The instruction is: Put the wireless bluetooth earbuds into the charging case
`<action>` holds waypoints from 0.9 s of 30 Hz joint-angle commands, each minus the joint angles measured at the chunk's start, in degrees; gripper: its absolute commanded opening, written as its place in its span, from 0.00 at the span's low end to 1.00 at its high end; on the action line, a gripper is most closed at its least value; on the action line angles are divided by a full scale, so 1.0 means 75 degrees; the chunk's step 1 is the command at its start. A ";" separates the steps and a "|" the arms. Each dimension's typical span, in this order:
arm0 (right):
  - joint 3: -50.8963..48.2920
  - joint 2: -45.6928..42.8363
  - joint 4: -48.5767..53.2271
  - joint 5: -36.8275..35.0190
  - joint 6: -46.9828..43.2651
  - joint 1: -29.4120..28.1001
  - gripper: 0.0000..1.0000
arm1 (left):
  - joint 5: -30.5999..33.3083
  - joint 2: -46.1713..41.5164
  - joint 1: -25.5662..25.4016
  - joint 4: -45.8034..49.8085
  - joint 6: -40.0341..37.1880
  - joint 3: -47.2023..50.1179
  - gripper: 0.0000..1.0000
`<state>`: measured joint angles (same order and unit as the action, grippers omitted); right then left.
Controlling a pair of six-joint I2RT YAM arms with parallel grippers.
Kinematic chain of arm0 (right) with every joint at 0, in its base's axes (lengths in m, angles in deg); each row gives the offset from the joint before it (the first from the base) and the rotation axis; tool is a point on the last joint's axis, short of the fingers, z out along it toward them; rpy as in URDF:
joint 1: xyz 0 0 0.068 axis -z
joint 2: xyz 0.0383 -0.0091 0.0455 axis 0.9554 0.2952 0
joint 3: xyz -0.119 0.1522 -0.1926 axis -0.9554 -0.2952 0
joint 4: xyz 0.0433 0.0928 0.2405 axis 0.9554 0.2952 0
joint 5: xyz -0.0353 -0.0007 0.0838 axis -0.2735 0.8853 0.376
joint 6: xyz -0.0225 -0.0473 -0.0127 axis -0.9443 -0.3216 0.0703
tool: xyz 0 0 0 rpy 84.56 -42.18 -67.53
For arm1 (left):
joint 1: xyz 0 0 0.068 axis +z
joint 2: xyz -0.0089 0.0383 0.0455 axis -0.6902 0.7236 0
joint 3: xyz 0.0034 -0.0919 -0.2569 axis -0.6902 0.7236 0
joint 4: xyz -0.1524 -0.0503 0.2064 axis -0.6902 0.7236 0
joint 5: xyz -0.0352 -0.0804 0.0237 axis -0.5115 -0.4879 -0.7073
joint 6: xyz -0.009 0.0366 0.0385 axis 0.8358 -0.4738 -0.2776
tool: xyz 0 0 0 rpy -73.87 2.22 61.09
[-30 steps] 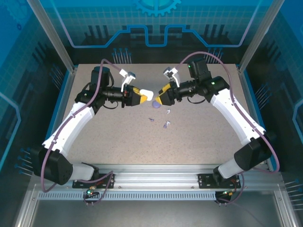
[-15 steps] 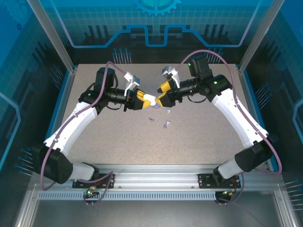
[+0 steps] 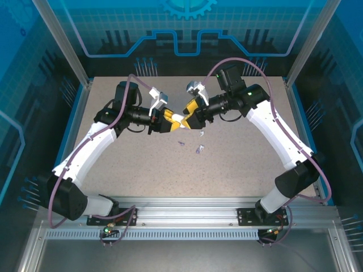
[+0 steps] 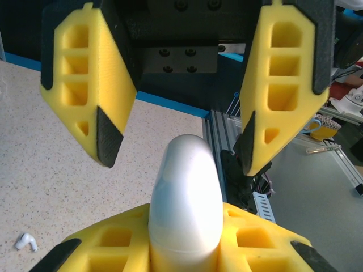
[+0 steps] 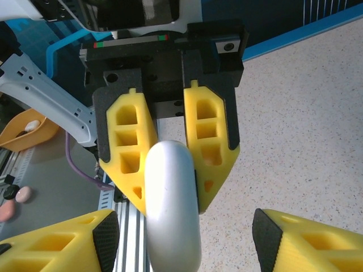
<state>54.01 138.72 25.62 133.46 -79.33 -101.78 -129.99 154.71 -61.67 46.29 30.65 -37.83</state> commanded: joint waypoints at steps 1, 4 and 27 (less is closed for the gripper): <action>0.0192 0.0081 0.0147 -0.0157 0.0007 -0.0078 0.67 | -0.0340 -0.0002 -0.0082 0.0160 -0.0327 -0.0286 0.06; 0.0192 0.0081 0.0100 -0.0317 0.0072 -0.0078 0.67 | -0.0385 -0.0015 -0.0082 0.0256 -0.0405 -0.0307 0.05; 0.0164 -0.0048 -0.0500 -0.1154 0.0773 0.0097 0.66 | -0.0432 -0.0049 -0.0198 0.0922 -0.1005 -0.0376 0.07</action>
<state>54.01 138.78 25.08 128.81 -75.09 -101.76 -129.21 154.71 -61.82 51.17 26.17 -38.40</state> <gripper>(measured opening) 0.661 0.237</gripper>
